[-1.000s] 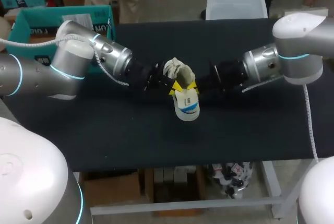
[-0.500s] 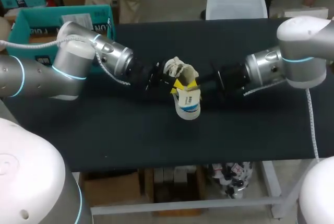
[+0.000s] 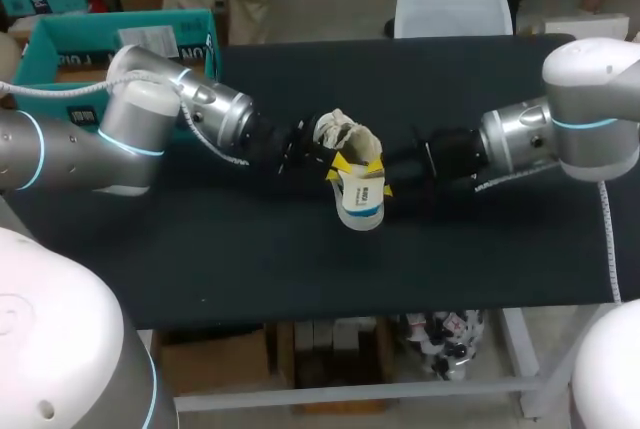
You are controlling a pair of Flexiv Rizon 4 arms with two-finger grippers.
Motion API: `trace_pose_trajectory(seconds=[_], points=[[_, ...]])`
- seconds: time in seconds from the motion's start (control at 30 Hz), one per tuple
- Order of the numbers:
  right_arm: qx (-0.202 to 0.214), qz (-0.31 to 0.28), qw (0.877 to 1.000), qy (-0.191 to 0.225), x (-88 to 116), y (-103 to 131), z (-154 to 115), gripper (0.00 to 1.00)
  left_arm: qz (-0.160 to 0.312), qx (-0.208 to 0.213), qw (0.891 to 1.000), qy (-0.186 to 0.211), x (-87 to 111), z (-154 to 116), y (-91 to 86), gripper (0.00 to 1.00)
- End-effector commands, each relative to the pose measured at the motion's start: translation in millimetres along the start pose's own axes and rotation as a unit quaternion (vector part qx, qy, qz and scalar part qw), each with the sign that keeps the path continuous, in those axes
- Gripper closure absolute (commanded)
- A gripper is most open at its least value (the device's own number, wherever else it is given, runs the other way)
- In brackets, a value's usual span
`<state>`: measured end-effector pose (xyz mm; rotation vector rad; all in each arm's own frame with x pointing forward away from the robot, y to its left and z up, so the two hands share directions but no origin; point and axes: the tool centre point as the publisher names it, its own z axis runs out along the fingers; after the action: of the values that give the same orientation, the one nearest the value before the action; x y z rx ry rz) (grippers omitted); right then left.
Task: Open the shoe tongue, take the insole out of the shoe, put the insole back into the shoe, and pack the shoe into the shoebox
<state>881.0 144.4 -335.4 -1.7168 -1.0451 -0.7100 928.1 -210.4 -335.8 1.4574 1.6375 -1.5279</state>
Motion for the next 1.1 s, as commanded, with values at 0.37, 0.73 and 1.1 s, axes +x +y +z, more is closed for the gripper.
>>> trace_pose_trajectory(seconds=[0.37, 0.73, 1.1], points=[[-0.004, -0.006, 1.0, 0.007, -2.4, -0.6, -3.1, 1.0, 0.009, 0.0, 1.0, 0.012, -4.4, 3.0, -15.2, 0.2], [-0.022, -0.004, 1.0, 0.005, -3.5, -2.8, -3.2, 1.0, 0.027, -0.039, 0.998, 0.028, -11.7, 16.2, -37.8, 0.62], [-0.025, -0.001, 1.0, 0.006, -3.6, 6.6, 1.0, 1.0, 0.015, -0.075, 0.997, 0.032, -4.4, 15.7, -28.1, 1.0]])
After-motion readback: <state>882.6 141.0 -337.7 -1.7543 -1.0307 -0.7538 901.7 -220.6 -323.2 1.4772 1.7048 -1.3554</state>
